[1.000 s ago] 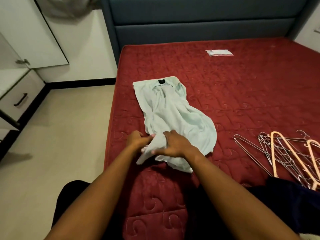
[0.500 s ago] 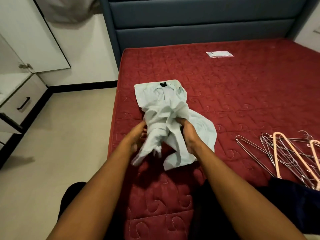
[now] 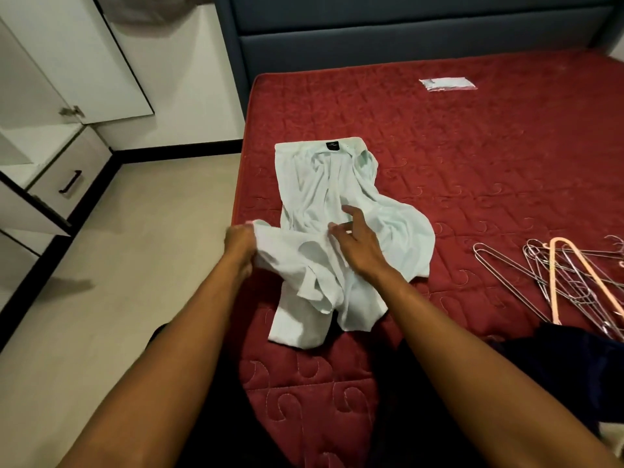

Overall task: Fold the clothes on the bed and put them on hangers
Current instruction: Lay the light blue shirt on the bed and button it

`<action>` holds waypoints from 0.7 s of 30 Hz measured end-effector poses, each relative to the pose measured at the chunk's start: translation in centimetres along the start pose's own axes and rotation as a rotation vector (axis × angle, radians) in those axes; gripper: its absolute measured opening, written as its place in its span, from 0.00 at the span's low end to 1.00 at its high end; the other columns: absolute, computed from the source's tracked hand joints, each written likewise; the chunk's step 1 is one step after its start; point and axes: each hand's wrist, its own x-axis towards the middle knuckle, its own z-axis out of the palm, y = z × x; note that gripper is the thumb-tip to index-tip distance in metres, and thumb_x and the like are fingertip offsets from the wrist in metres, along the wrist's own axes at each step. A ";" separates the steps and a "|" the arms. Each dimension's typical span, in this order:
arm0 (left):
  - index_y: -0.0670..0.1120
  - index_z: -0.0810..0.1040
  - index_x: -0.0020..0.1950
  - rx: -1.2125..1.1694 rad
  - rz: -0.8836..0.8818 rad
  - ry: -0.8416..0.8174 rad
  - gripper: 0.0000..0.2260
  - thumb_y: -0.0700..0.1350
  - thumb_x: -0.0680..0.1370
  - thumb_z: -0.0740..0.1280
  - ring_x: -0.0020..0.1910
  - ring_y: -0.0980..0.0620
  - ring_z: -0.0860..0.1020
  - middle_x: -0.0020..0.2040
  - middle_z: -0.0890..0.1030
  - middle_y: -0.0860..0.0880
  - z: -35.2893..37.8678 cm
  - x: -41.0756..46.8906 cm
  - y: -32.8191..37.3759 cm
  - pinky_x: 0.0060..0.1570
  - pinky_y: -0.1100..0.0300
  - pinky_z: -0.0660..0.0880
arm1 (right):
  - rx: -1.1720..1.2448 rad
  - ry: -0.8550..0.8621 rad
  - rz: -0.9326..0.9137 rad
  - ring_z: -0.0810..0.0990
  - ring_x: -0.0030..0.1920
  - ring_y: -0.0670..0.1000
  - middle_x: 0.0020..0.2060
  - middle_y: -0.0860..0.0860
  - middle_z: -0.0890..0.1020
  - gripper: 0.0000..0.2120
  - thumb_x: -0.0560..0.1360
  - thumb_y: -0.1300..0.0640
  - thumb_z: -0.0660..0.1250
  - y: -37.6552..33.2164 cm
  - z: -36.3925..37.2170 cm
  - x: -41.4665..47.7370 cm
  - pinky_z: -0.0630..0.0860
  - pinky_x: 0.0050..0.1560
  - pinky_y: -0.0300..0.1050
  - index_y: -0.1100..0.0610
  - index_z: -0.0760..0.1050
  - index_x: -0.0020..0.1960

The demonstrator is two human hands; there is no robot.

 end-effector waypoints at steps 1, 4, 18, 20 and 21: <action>0.38 0.84 0.54 -0.017 -0.008 0.032 0.18 0.41 0.66 0.69 0.41 0.46 0.84 0.50 0.85 0.40 -0.7 0.4 1.1 0.38 0.54 0.80 | -0.052 -0.058 -0.021 0.78 0.61 0.51 0.62 0.50 0.79 0.30 0.78 0.36 0.63 0.0 0.7 -0.4 0.73 0.63 0.51 0.43 0.62 0.76; 0.40 0.82 0.55 0.021 -0.093 -0.189 0.13 0.45 0.75 0.68 0.41 0.45 0.82 0.52 0.84 0.41 -3.1 0.4 4.1 0.38 0.56 0.80 | -0.397 -0.481 -0.058 0.74 0.68 0.53 0.67 0.51 0.77 0.30 0.76 0.36 0.67 -0.1 2.8 -1.8 0.68 0.68 0.49 0.47 0.69 0.74; 0.44 0.65 0.78 0.780 -0.012 -1.038 0.30 0.40 0.79 0.73 0.44 0.44 0.82 0.56 0.81 0.33 5.7 -8.2 -3.3 0.40 0.55 0.83 | -0.486 0.190 -0.018 0.84 0.46 0.55 0.42 0.52 0.87 0.08 0.75 0.58 0.67 2.7 -5.2 2.4 0.80 0.49 0.49 0.57 0.85 0.43; 0.43 0.69 0.74 0.669 0.021 -1.013 0.23 0.40 0.80 0.70 0.45 0.41 0.82 0.56 0.82 0.31 6.4 -8.1 -3.7 0.41 0.54 0.83 | -0.438 0.421 0.010 0.84 0.46 0.57 0.43 0.54 0.87 0.09 0.73 0.60 0.66 3.8 -7.6 2.5 0.80 0.49 0.48 0.57 0.85 0.45; 0.43 0.72 0.71 0.593 0.067 -0.940 0.18 0.39 0.81 0.69 0.43 0.40 0.83 0.53 0.83 0.33 6.5 -7.9 -3.6 0.38 0.53 0.83 | -0.406 0.502 0.058 0.84 0.48 0.59 0.45 0.56 0.87 0.10 0.72 0.61 0.65 4.3 -8.7 2.6 0.79 0.51 0.49 0.57 0.85 0.48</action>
